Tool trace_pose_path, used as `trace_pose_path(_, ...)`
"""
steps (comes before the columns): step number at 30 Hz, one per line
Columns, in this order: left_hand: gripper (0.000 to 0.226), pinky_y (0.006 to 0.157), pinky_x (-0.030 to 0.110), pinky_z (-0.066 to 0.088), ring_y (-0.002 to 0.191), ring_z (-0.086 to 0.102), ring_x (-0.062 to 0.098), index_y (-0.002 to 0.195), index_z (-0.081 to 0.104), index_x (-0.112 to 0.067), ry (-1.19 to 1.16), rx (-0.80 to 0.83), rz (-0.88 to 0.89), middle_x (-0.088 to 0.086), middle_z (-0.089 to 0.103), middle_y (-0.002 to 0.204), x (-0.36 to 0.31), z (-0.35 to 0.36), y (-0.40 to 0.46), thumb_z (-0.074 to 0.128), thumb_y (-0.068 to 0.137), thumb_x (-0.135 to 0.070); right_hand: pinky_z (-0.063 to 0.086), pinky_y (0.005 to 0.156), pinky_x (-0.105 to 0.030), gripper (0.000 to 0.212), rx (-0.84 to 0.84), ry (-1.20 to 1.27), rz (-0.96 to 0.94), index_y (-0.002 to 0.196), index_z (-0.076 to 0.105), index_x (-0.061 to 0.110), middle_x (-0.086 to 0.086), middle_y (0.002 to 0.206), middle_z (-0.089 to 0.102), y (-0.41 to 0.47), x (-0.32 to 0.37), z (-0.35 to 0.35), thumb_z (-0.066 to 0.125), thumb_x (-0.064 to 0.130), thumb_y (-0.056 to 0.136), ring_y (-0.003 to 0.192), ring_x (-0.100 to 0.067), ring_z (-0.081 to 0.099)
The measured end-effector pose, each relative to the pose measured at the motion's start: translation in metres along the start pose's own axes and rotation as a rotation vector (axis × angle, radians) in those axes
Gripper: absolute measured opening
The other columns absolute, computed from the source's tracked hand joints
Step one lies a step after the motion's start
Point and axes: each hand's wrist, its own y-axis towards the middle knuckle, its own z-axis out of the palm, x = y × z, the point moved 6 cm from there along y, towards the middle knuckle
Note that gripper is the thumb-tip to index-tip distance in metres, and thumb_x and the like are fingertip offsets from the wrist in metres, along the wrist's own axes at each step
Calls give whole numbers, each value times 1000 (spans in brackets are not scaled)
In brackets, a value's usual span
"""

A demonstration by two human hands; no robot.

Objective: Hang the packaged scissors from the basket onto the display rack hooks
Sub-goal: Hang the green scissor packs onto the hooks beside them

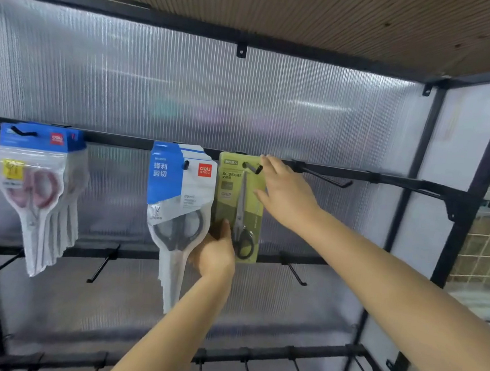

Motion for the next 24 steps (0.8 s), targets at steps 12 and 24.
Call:
trace_pose_path(12, 43, 100, 46, 42, 114, 50, 37, 124, 50, 1, 90, -1, 148, 19, 51, 125, 0, 8, -3, 46, 97, -33, 23, 114, -38, 64, -32, -20, 18, 150, 9, 5, -12, 158, 7, -10, 2, 1, 43, 25, 99, 144, -25, 14)
trace_pose_path(24, 47, 116, 43, 18, 142, 19, 30, 141, 33, 2, 341, 24, 345, 18, 23, 153, 19, -9, -82, 39, 100, -20, 26, 109, -36, 55, 88, 18, 146, 145, 25, 5, -12, 154, 21, -112, -22, 0, 42, 26, 98, 140, -26, 24)
